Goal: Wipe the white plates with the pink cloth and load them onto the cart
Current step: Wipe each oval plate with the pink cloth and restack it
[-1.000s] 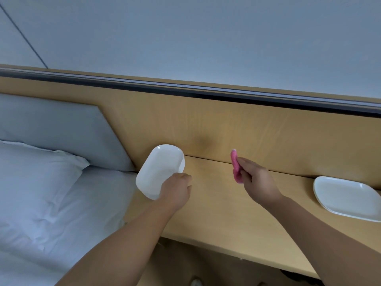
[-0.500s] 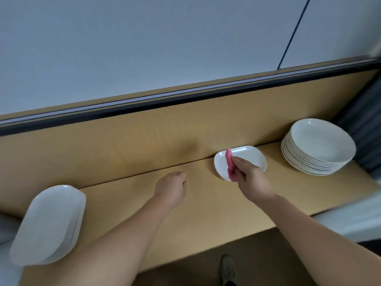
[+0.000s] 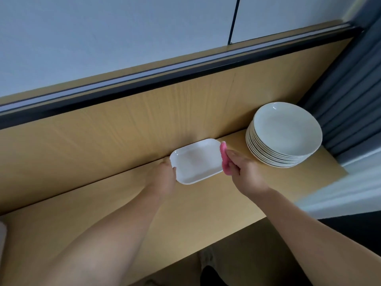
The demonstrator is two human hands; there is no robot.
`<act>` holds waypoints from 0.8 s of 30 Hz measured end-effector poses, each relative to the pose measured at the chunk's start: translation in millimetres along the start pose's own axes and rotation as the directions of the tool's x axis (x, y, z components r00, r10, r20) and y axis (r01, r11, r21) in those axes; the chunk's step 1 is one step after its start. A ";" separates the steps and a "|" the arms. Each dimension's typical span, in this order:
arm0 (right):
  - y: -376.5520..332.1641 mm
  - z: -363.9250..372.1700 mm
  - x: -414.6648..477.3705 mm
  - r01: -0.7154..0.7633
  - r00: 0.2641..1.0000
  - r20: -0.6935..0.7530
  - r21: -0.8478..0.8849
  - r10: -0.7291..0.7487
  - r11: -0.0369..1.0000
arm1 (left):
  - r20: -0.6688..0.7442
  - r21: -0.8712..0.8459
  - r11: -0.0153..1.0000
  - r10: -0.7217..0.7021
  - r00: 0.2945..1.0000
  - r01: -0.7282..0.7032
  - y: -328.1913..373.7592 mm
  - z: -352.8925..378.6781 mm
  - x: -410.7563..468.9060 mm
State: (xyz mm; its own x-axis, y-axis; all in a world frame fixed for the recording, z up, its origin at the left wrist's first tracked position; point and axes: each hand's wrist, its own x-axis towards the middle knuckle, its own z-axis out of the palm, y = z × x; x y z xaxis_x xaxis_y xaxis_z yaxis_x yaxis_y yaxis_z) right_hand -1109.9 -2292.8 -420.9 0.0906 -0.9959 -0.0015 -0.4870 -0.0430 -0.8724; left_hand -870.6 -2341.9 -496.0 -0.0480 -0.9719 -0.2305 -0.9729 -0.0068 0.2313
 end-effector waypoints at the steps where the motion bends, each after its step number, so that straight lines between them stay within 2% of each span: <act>1: 3.7 0.0 4.2 -0.006 1.000 0.006 0.016 0.006 1.000 | 0.011 0.025 1.000 -0.009 1.000 0.008 1.9 3.9 3.6; 6: 19.9 -0.7 17.6 0.041 0.999 0.026 -0.013 -0.040 0.999 | 0.064 0.018 0.998 -0.063 0.996 0.062 9.2 15.8 9.5; 10: 25.1 -0.5 23.1 0.043 0.999 0.032 -0.009 -0.043 0.999 | 0.077 -0.197 0.965 -0.159 0.984 0.171 11.8 18.5 13.0; 16: 26.0 2.2 21.2 0.040 0.998 0.053 -0.044 -0.038 0.998 | 0.089 -0.366 0.882 -0.285 0.954 0.298 19.2 14.8 12.9; 24: 19.7 3.1 15.0 0.044 0.997 0.060 -0.065 -0.040 0.997 | 0.173 -0.518 0.783 -0.299 0.939 0.344 15.4 1.7 8.0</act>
State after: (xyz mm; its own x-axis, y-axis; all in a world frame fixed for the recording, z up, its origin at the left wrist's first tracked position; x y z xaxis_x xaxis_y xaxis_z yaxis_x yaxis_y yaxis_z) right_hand -1115.4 -2308.4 -439.6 0.1623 -0.9867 0.0043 -0.5382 -0.0922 -0.8378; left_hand -886.3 -2349.4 -495.8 0.2064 -0.8695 -0.4487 -0.6608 -0.4621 0.5915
